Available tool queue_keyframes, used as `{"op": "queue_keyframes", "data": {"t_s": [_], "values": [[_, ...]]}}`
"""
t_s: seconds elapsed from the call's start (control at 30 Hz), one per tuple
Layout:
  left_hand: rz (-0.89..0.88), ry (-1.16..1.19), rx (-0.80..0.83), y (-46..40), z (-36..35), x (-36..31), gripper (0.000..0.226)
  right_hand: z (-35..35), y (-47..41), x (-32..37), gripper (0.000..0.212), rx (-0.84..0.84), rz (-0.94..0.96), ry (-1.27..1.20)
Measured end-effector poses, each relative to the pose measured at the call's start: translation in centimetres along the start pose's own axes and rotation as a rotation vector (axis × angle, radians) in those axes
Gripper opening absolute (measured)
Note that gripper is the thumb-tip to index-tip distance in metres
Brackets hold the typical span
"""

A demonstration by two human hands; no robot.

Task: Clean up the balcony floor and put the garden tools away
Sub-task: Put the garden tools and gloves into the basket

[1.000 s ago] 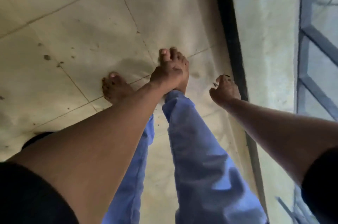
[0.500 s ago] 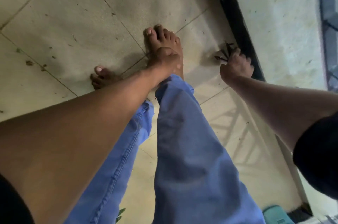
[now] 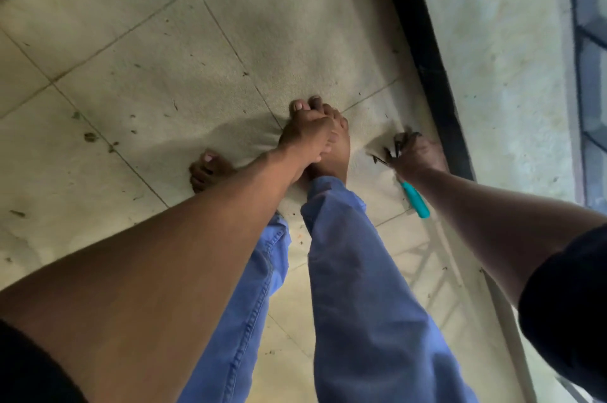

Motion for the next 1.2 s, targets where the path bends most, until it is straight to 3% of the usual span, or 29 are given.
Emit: {"op": "queue_keyframes", "data": {"t_s": [0.2, 0.37, 0.43, 0.6, 0.73, 0.83, 0.93, 1.03, 1.1, 1.2], "values": [[-0.025, 0.097, -0.035, 0.2, 3.2, 0.2, 0.025, 0.2, -0.5, 3.2, 0.041, -0.018, -0.031, 0.025], [-0.002, 0.165, -0.042, 1.0, 4.7, 1.5, 0.012, 2.9, 0.0, 6.9, 0.007, -0.061, 0.159, 0.119], [0.007, 0.188, -0.024, 2.0, 5.0, 1.6, 0.010, 5.2, 0.3, 9.5, 0.011, -0.078, 0.248, 0.130], [-0.101, 0.201, -0.047, 5.8, 6.7, -0.6, 0.018, 12.0, 0.9, 18.6, 0.013, -0.180, 0.492, -0.115], [-0.194, 0.132, -0.131, 7.5, 9.0, -3.1, 0.063, 15.2, 2.0, 26.2, 0.028, -0.060, 0.592, -0.352], [-0.252, 0.039, -0.217, 8.6, 11.5, -5.1, 0.043, 15.8, 2.8, 31.4, 0.036, 0.073, 0.606, -0.533], [-0.254, 0.103, -0.312, 8.2, 14.2, -6.2, 0.032, 15.6, 3.4, 36.0, 0.044, 0.215, 0.620, -0.619], [-0.233, 0.117, -0.472, 7.3, 17.4, -6.4, 0.027, 15.0, 3.0, 40.0, 0.047, 0.282, 0.688, -0.524], [-0.190, 0.152, -0.569, 6.4, 19.6, -5.6, 0.029, 14.9, 2.2, 42.4, 0.045, 0.189, 0.824, -0.299], [-0.137, 0.268, -0.588, 4.6, 21.8, -3.6, 0.029, 13.9, 1.1, 46.1, 0.052, 0.007, 1.054, 0.134]]}}
Point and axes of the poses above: each hand's wrist, its own y-axis away from the middle knuckle, its own z-axis out of the back of the hand, x = y × z, the point moved 4 cm from there along -y, towards the middle knuckle, and after that the axes turned 11 degrees about z, right-handed, at the moved point
